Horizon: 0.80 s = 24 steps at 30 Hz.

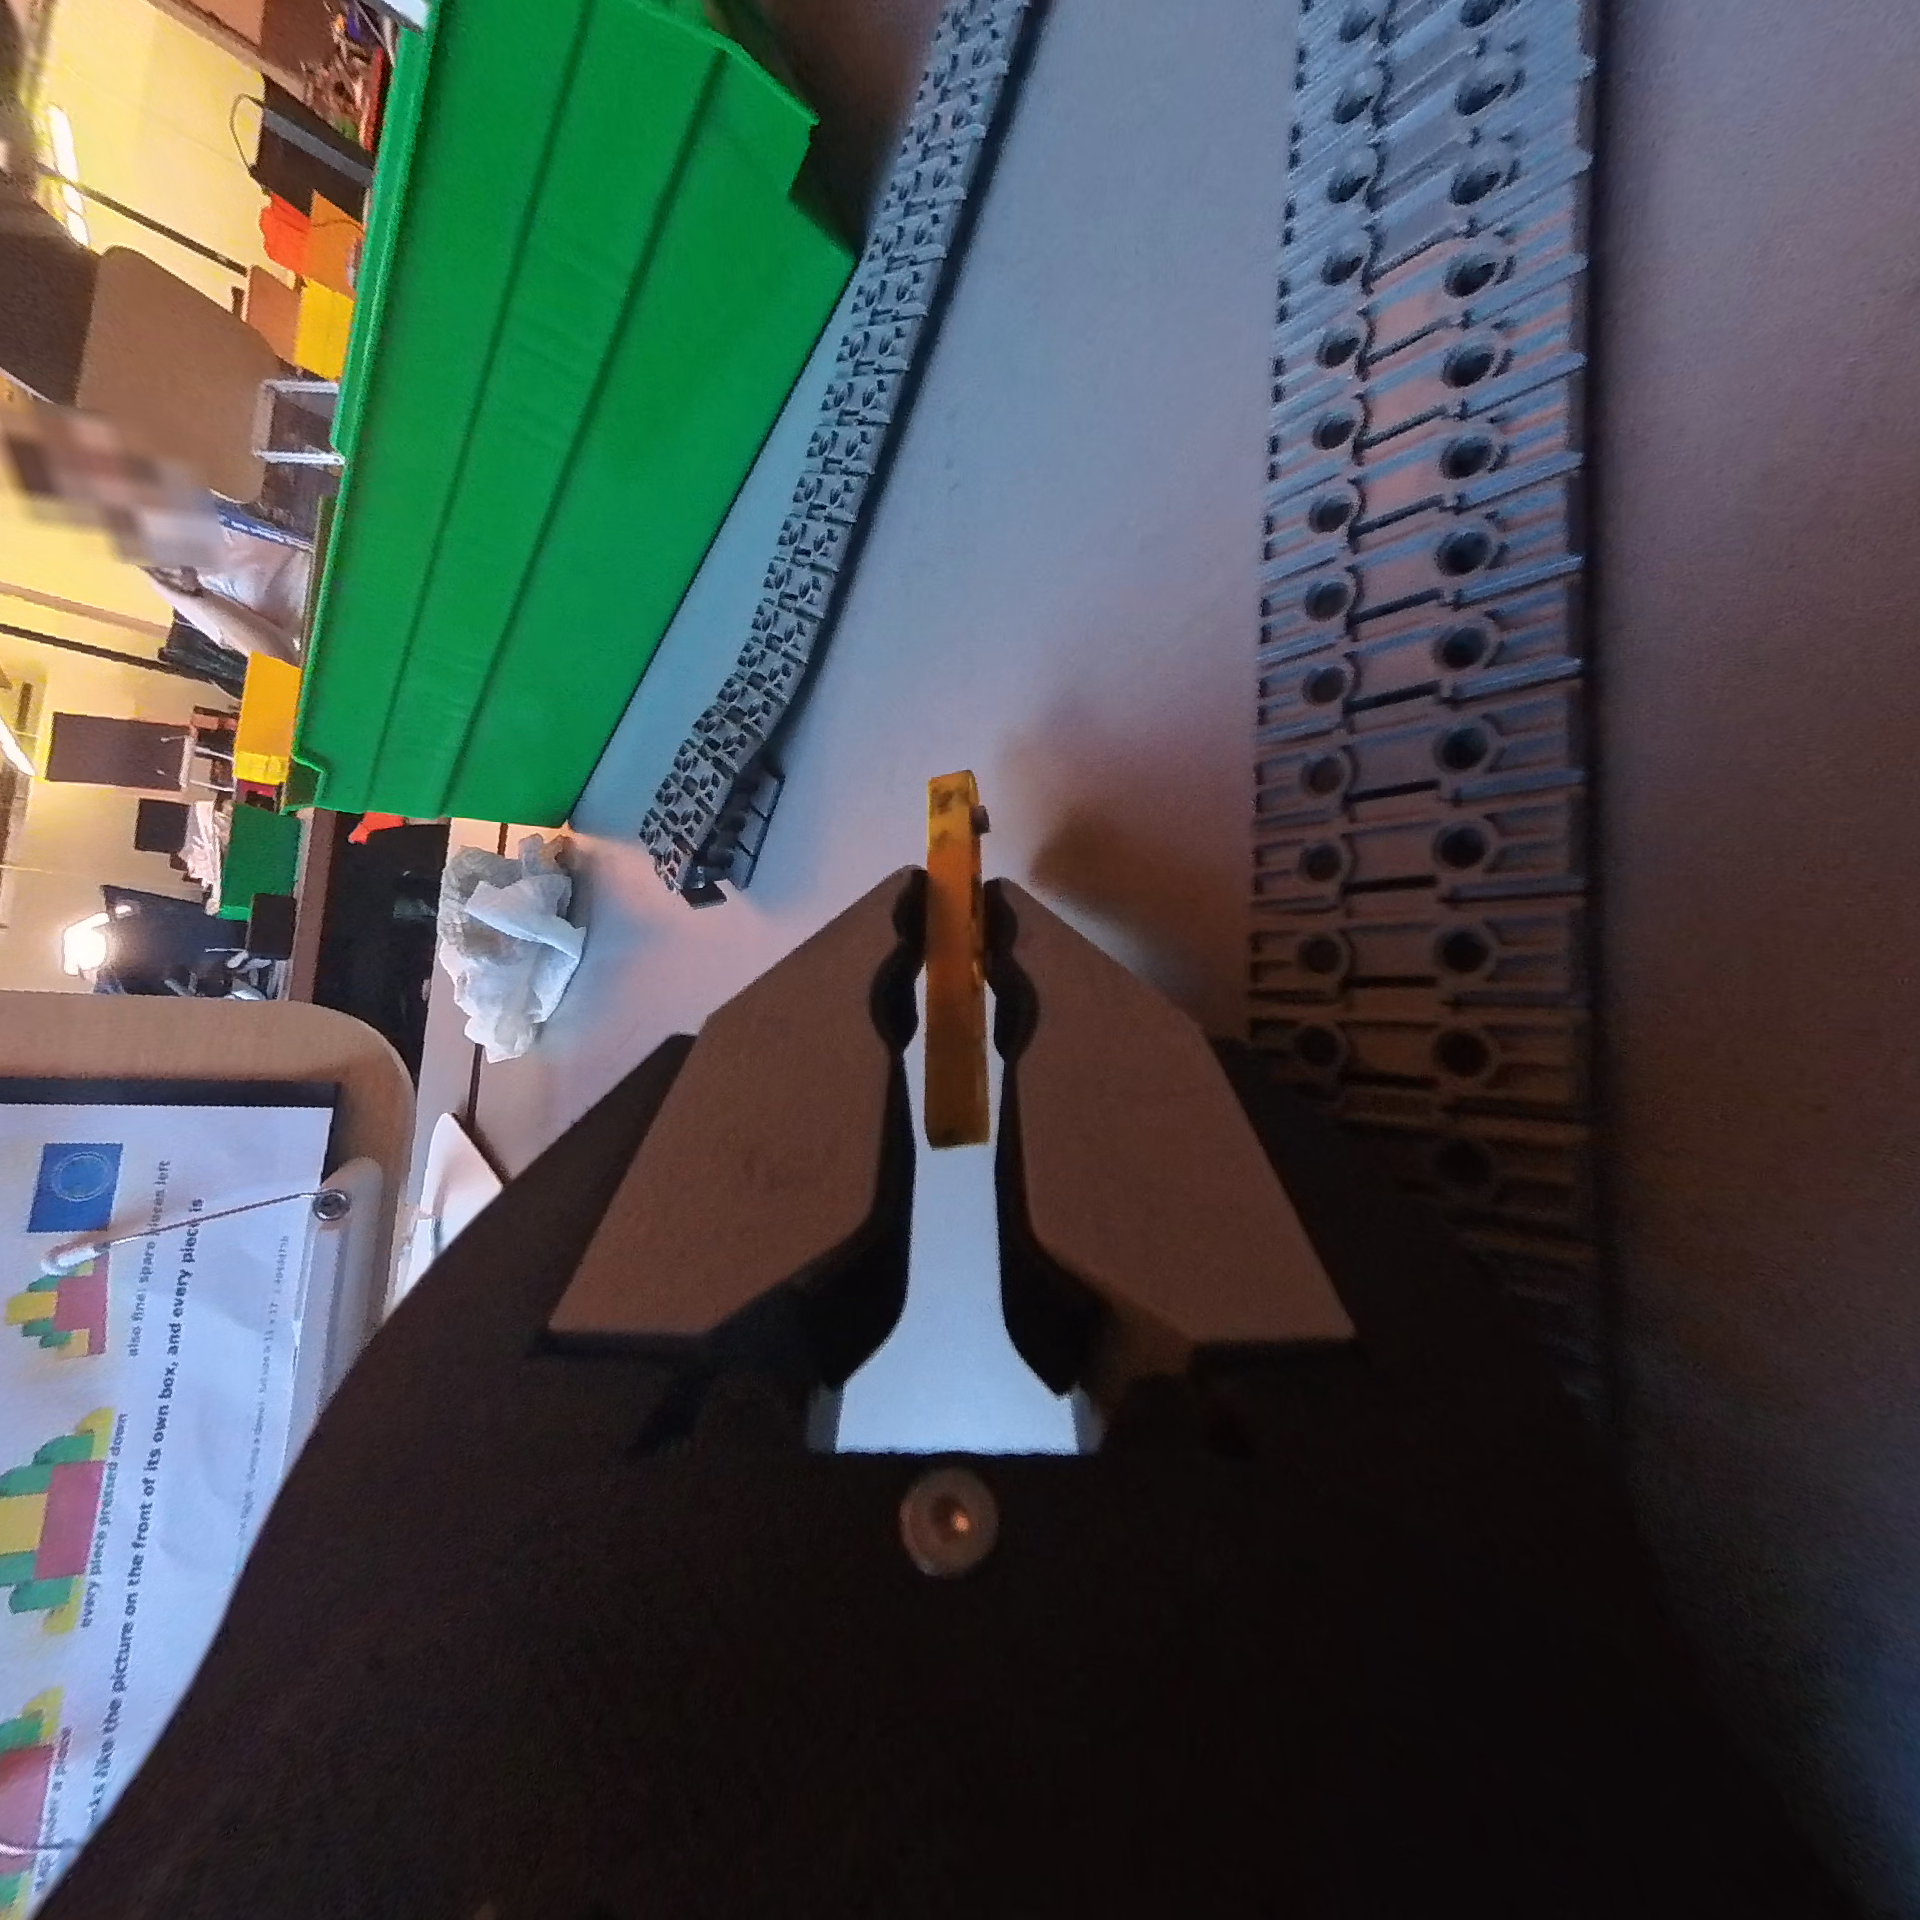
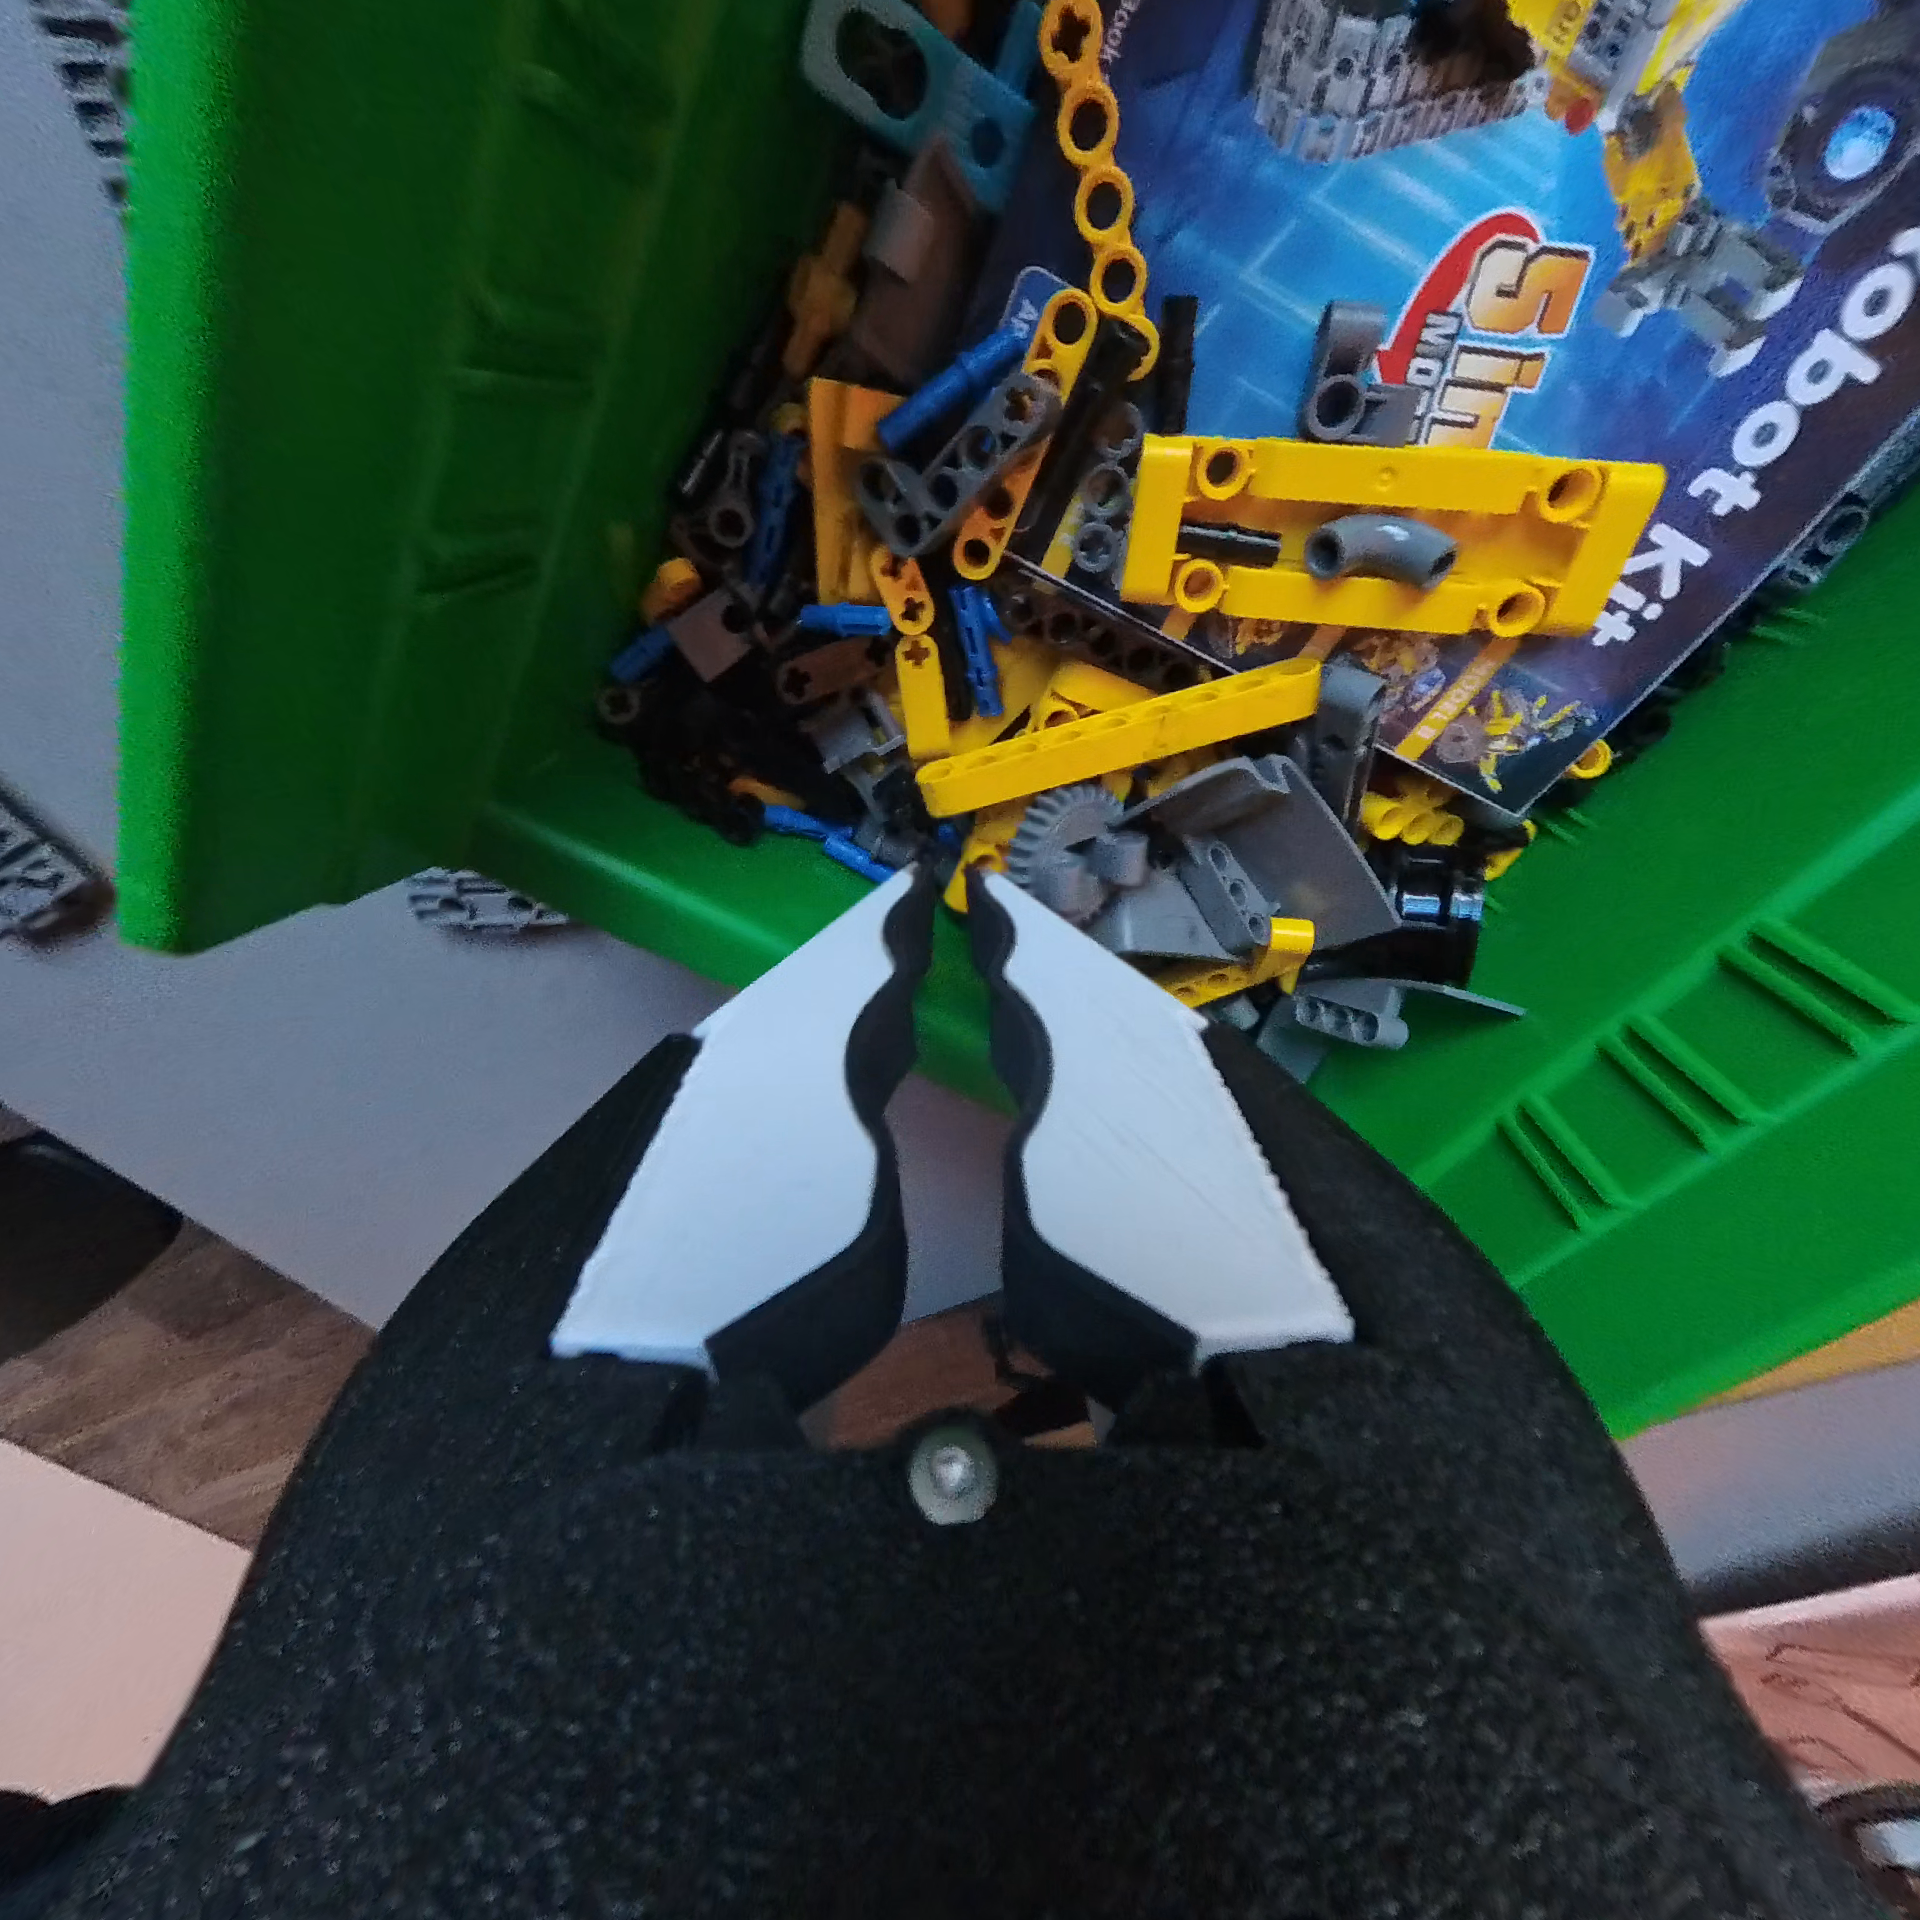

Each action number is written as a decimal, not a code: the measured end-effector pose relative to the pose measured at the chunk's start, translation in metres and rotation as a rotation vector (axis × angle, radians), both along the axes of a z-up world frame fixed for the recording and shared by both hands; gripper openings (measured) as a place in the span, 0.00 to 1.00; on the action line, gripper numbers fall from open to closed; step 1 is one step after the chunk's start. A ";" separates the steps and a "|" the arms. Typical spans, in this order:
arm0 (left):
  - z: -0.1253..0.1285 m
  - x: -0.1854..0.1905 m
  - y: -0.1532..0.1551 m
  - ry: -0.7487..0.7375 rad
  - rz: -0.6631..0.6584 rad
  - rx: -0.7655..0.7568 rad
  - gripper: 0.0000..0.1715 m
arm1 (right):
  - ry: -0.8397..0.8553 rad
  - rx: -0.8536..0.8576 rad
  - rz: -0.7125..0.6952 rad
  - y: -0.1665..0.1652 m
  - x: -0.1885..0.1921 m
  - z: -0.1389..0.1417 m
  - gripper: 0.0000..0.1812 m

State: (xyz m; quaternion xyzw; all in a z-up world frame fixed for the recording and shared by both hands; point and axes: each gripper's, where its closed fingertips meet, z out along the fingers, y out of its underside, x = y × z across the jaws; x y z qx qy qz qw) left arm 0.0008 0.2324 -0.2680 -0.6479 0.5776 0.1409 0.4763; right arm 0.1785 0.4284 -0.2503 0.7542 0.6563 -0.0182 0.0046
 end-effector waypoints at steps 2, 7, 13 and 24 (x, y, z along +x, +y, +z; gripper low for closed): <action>-0.001 -0.001 0.001 -0.001 0.005 -0.007 0.05 | -0.006 -0.028 0.001 -0.002 0.000 0.000 0.02; 0.003 -0.003 0.003 -0.022 0.014 0.006 0.05 | 0.048 0.014 0.009 -0.002 -0.011 0.002 0.05; -0.002 0.006 0.001 0.015 -0.016 0.025 0.05 | 0.106 0.021 0.042 -0.009 -0.015 0.008 0.02; -0.002 0.004 0.005 0.001 -0.006 0.031 0.05 | 0.072 0.051 0.036 0.003 -0.022 -0.010 0.01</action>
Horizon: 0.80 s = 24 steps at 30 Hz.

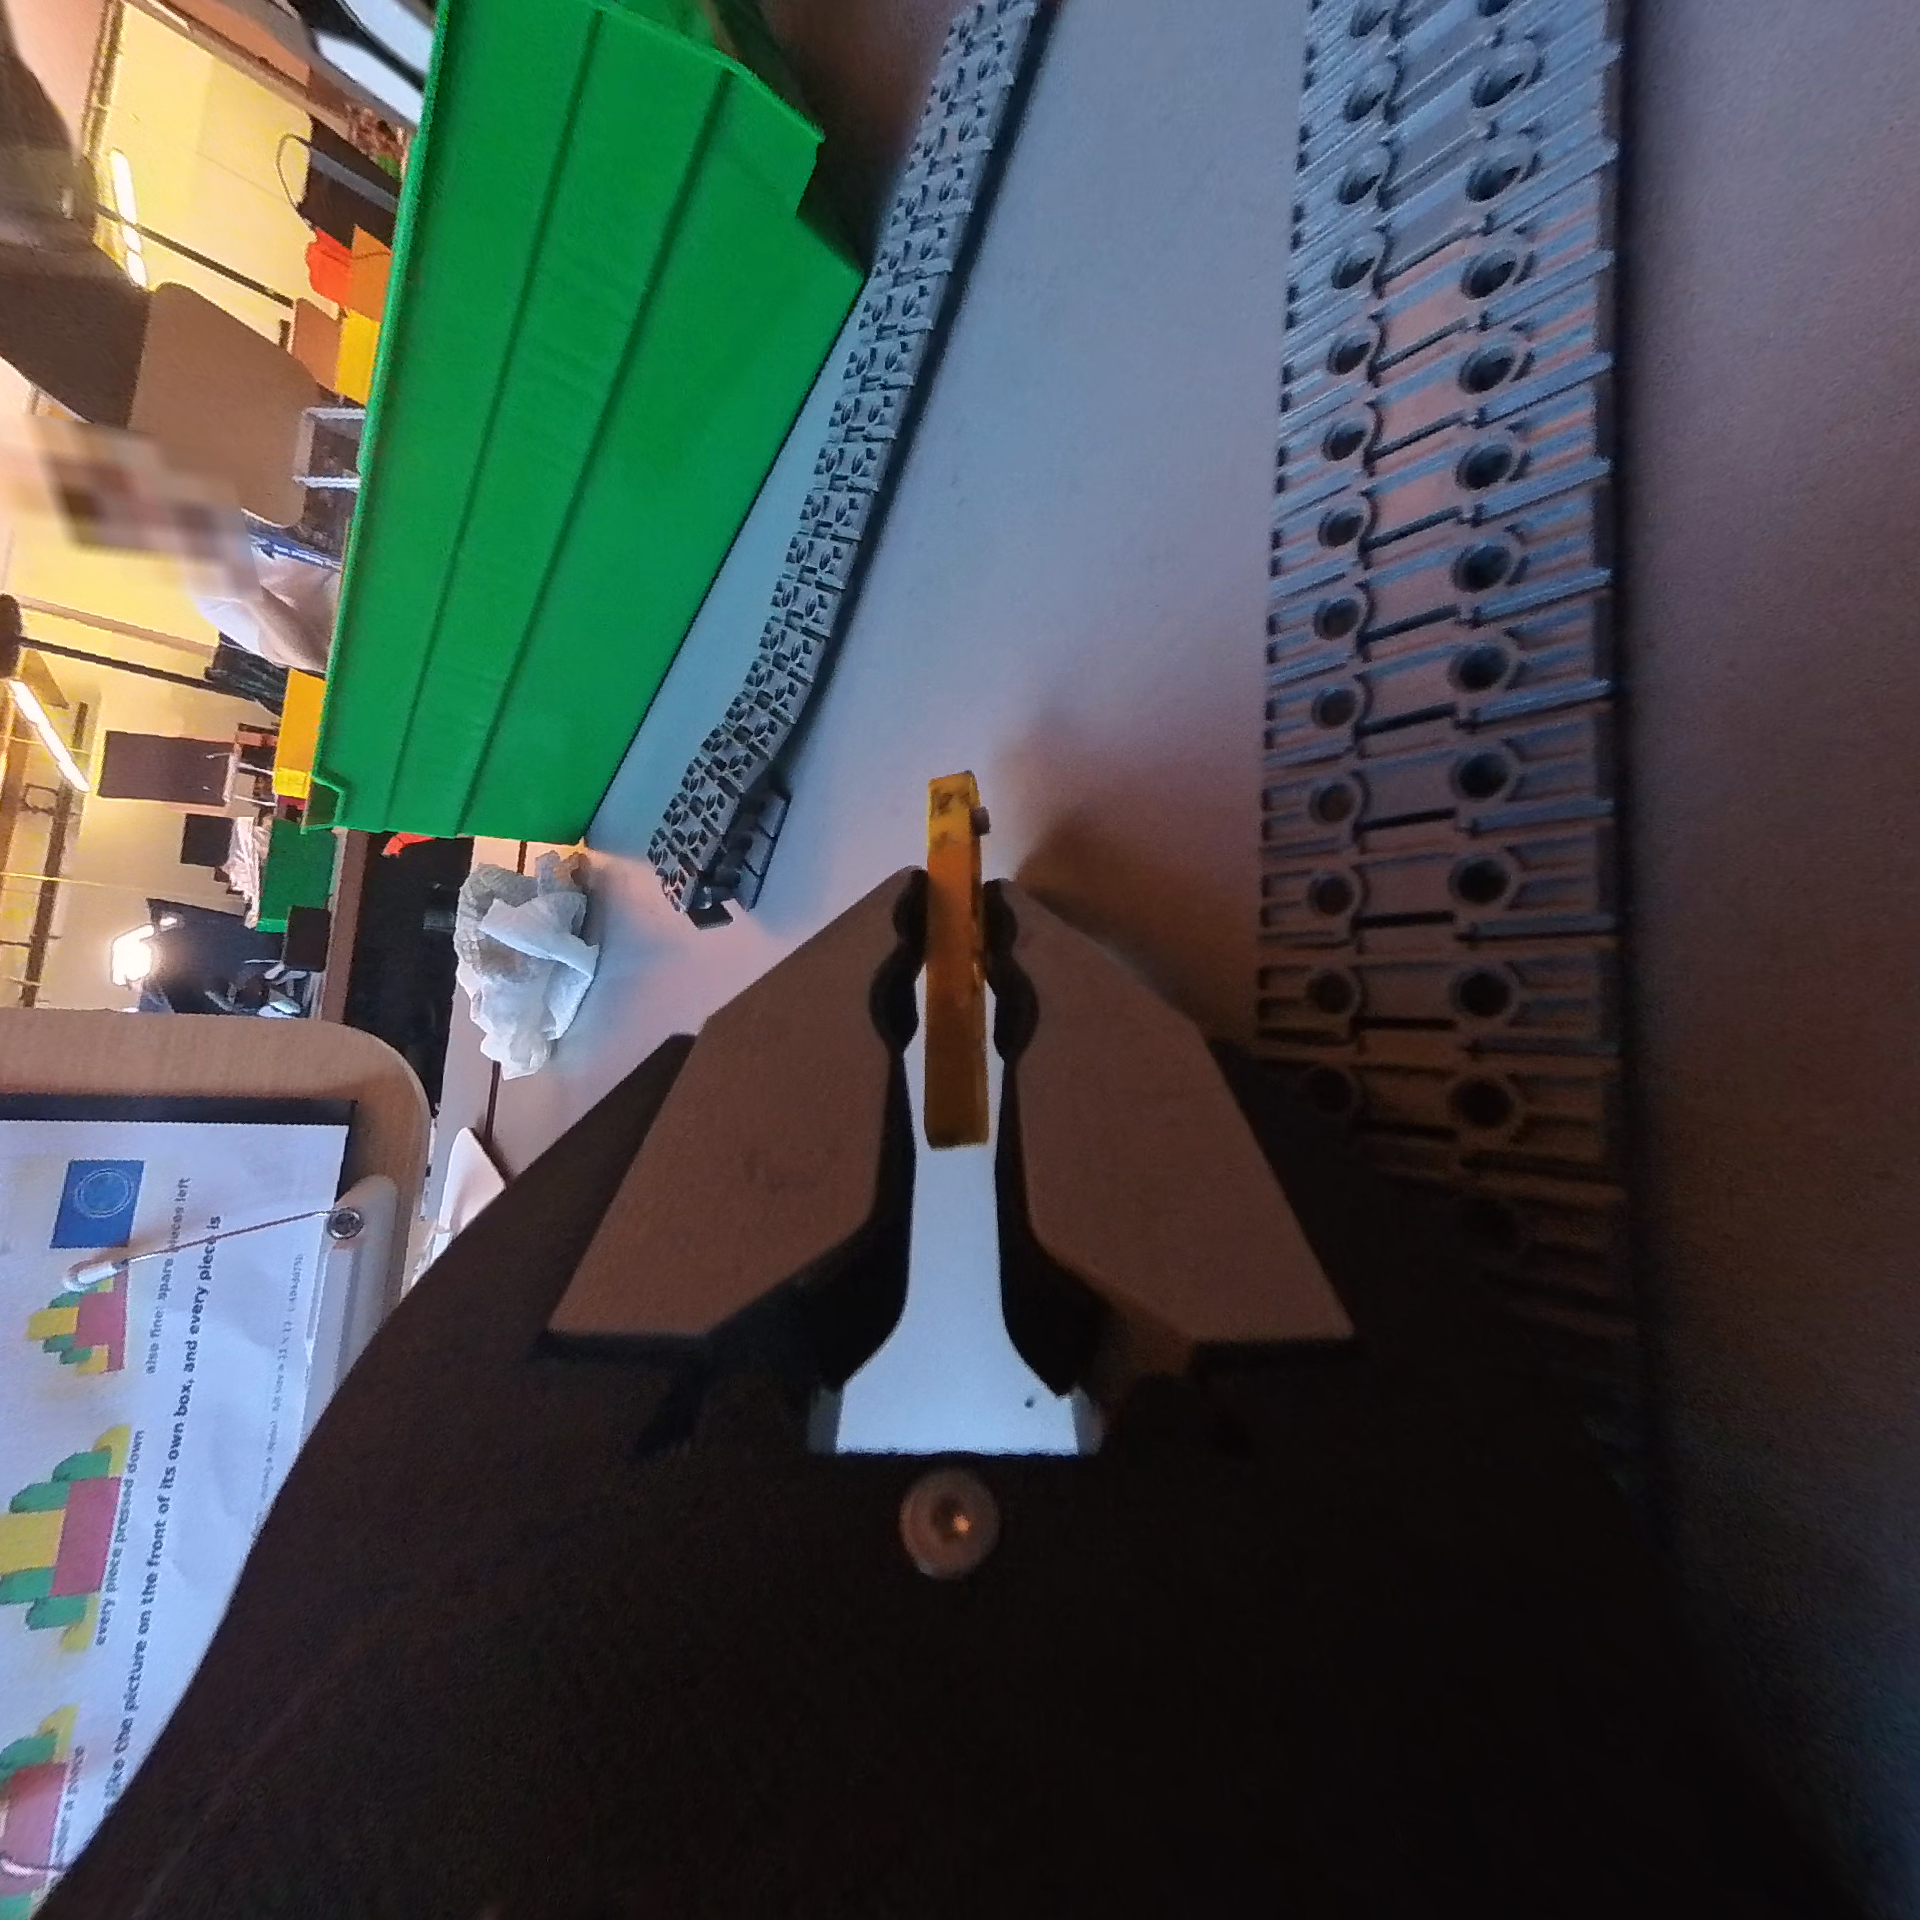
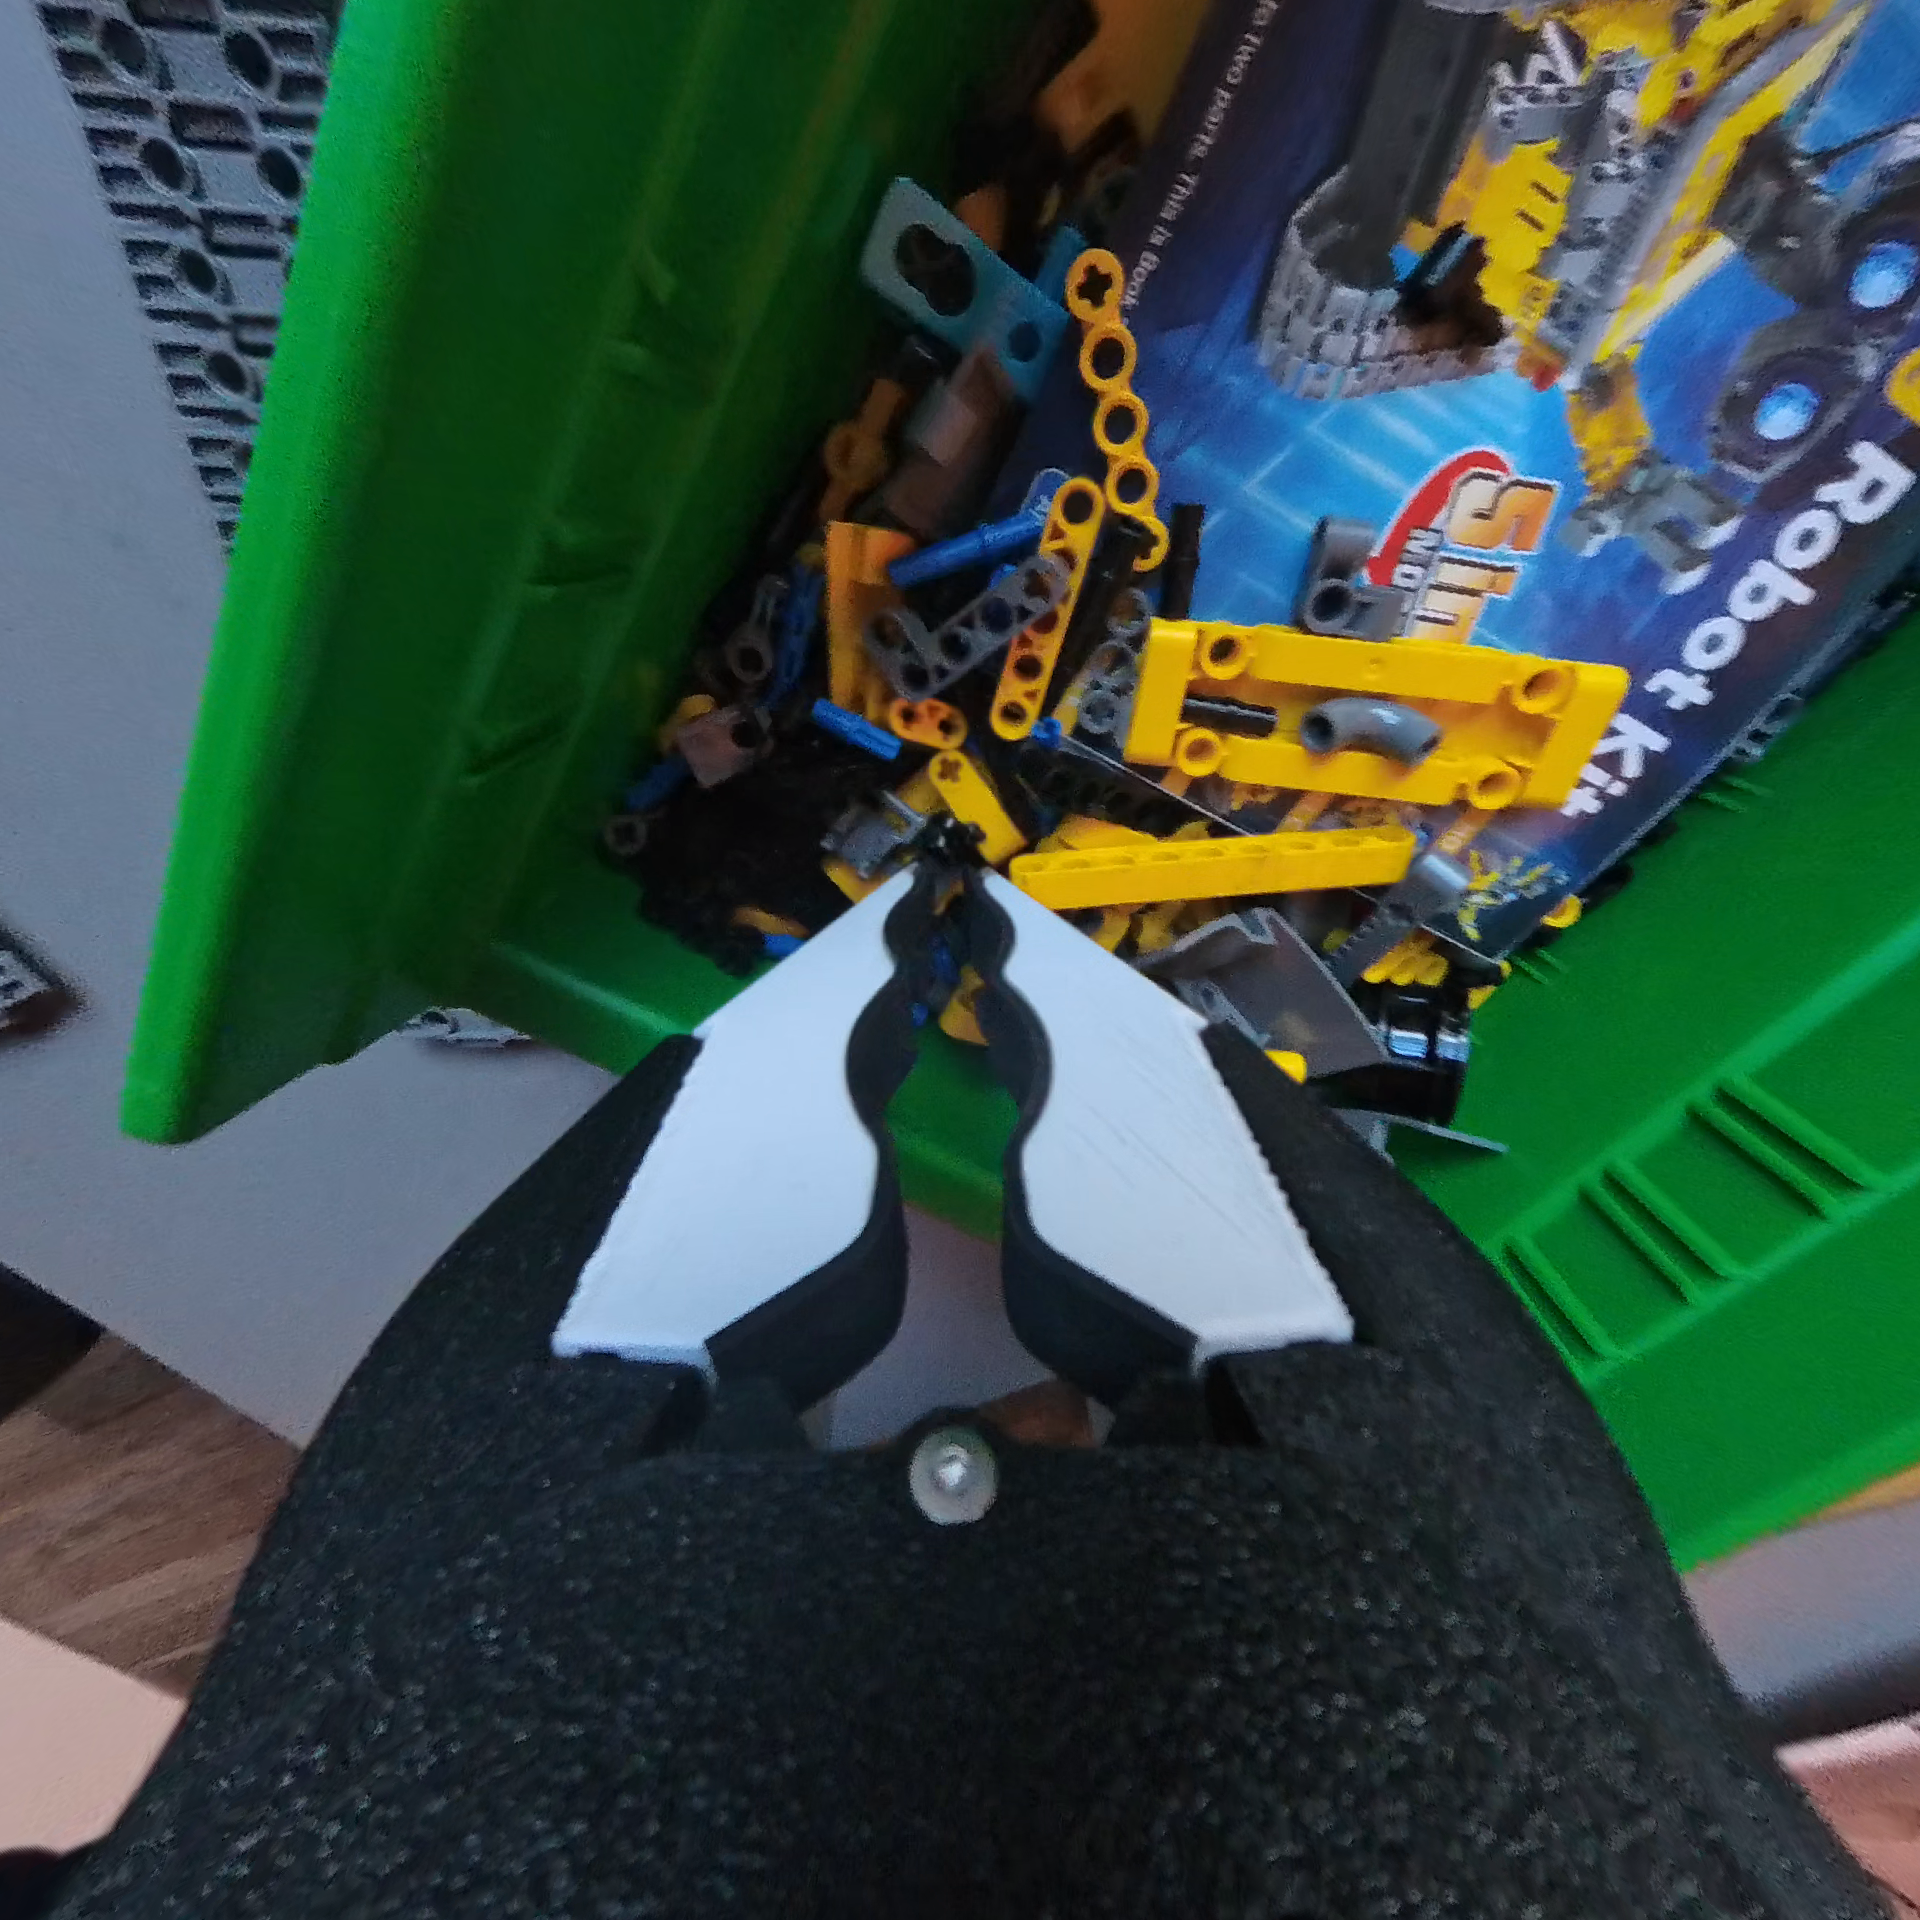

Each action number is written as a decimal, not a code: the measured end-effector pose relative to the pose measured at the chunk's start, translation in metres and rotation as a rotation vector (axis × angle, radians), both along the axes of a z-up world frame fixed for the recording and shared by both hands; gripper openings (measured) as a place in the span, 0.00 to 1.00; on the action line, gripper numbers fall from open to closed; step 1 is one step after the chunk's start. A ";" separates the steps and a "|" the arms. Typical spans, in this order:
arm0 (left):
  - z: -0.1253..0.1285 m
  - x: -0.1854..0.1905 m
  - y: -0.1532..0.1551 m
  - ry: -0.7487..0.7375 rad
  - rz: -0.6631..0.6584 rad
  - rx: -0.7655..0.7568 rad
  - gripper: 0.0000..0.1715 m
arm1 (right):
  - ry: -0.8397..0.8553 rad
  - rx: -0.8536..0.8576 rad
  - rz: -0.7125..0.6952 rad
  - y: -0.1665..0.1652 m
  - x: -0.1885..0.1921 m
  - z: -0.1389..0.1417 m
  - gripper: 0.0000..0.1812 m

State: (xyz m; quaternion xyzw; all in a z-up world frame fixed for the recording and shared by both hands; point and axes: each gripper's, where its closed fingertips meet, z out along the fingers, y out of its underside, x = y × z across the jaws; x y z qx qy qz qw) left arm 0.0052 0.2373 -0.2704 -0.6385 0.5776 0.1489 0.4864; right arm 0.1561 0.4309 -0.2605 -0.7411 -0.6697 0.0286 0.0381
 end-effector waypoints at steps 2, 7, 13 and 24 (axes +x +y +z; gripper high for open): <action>-0.001 0.001 0.000 0.002 -0.003 0.000 0.04 | 0.031 0.012 -0.001 0.001 0.000 0.006 0.01; -0.001 0.002 0.001 -0.004 -0.010 -0.001 0.04 | 0.167 0.021 -0.062 0.013 -0.011 0.018 0.03; 0.000 0.000 0.001 -0.024 0.000 -0.016 0.04 | 0.184 0.101 -0.045 0.022 -0.020 0.007 0.05; 0.001 0.002 -0.002 -0.063 -0.009 -0.036 0.04 | 0.135 0.199 0.012 0.024 -0.007 0.006 0.08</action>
